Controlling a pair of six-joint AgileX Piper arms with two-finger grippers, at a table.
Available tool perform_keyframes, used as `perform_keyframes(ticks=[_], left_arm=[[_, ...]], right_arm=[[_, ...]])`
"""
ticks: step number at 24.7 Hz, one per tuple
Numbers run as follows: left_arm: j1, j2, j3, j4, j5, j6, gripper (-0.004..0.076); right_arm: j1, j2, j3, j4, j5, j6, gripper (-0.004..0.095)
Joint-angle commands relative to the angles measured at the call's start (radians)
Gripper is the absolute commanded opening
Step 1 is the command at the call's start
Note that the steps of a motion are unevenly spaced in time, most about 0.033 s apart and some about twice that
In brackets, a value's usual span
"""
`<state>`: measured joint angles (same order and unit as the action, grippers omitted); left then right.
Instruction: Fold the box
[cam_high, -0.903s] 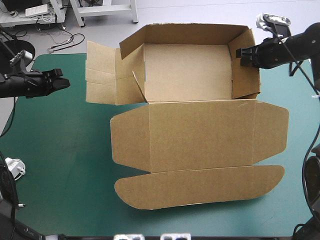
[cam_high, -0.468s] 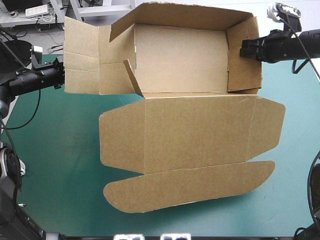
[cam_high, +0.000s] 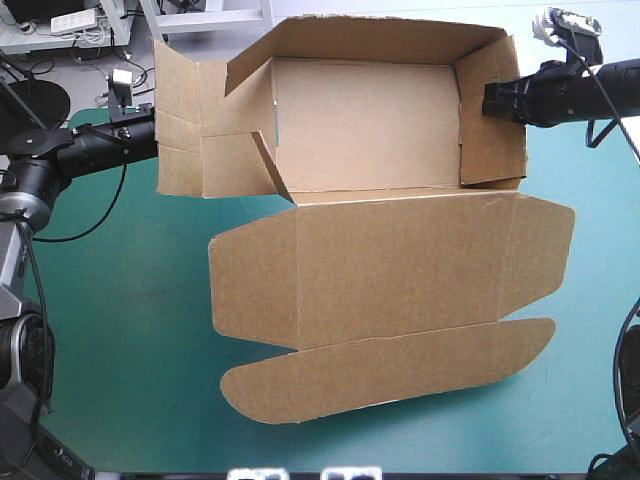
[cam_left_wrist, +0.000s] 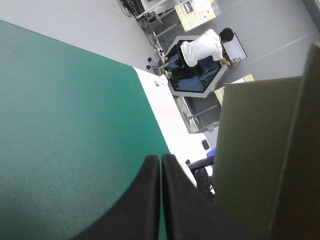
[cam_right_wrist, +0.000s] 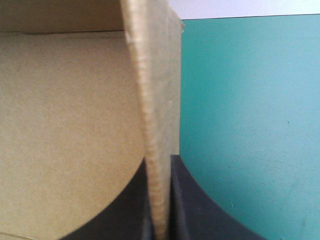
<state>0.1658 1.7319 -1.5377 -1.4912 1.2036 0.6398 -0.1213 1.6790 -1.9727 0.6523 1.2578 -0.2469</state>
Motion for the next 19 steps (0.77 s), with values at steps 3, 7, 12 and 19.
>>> perform_keyframes(ticks=[3,7,12,19], left_arm=[[-0.019,-0.115,-0.028,-0.079,0.093,0.003,0.0000],[-0.040,-0.164,-0.028,-0.036,0.093,0.003,0.0000],[-0.049,-0.217,-0.028,-0.008,0.090,0.002,-0.0006],[-0.124,-0.243,-0.028,0.053,0.087,-0.027,-0.0010]], right_arm=[[0.009,-0.014,-0.030,0.043,-0.074,0.013,-0.0012],[0.064,-0.003,-0.030,0.004,-0.130,0.017,-0.0008],[0.124,0.001,-0.030,-0.090,-0.192,0.049,-0.0009],[0.124,0.008,-0.030,-0.059,-0.216,0.068,-0.0007]])
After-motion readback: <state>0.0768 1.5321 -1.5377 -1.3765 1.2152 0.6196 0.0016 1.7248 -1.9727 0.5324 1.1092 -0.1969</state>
